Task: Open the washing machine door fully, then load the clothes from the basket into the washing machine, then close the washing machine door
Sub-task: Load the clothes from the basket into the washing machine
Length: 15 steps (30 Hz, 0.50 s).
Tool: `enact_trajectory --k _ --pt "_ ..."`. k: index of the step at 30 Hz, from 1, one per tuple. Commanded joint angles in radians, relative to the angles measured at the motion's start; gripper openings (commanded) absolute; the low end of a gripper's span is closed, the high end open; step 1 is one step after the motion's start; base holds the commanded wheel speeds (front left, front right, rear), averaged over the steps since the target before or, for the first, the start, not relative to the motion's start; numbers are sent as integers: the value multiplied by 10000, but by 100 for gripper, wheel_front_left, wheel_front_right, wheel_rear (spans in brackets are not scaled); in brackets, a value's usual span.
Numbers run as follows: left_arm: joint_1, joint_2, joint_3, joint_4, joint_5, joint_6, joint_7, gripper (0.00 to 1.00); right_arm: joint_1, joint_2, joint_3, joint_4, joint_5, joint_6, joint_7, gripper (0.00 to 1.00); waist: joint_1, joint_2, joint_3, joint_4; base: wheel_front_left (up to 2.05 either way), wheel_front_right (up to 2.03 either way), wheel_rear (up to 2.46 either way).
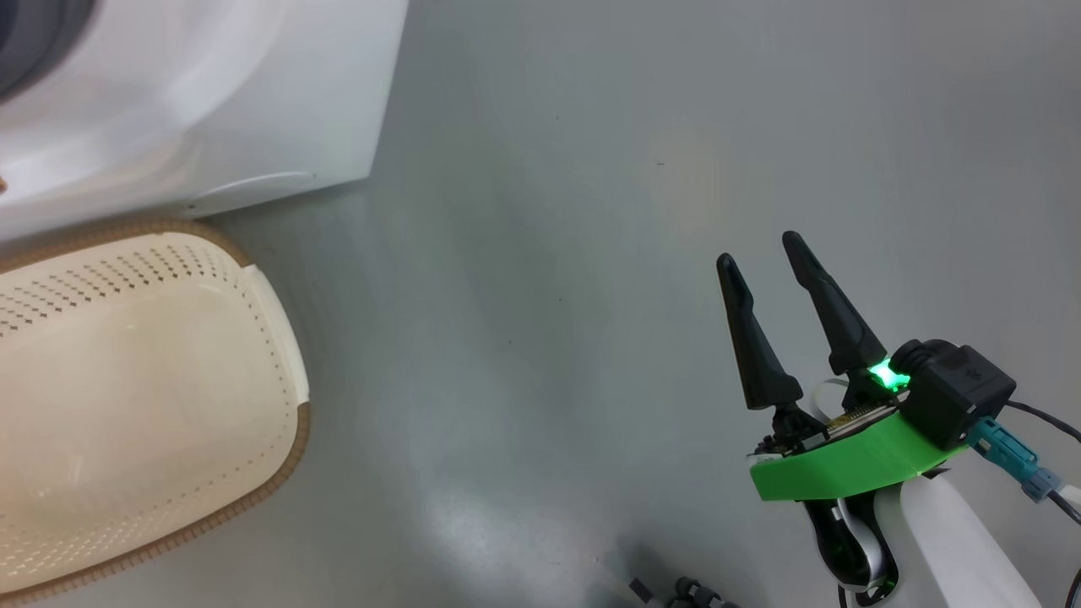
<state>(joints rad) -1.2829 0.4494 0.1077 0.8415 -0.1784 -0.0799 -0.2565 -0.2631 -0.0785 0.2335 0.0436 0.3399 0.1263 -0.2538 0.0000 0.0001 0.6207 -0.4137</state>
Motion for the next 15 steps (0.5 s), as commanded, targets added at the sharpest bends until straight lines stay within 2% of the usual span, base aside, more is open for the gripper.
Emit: enact_trajectory --k 1,15 --pt "102 426 101 -179 178 -50 -53 100 -44 -94 205 -229 44 44 -80 100 0 -1 14 21 0 0 0" --pt "73 136 271 94 414 -198 -53 100 -157 -98 184 -192 18 44 -80 100 0 -1 -102 198 0 0 0"
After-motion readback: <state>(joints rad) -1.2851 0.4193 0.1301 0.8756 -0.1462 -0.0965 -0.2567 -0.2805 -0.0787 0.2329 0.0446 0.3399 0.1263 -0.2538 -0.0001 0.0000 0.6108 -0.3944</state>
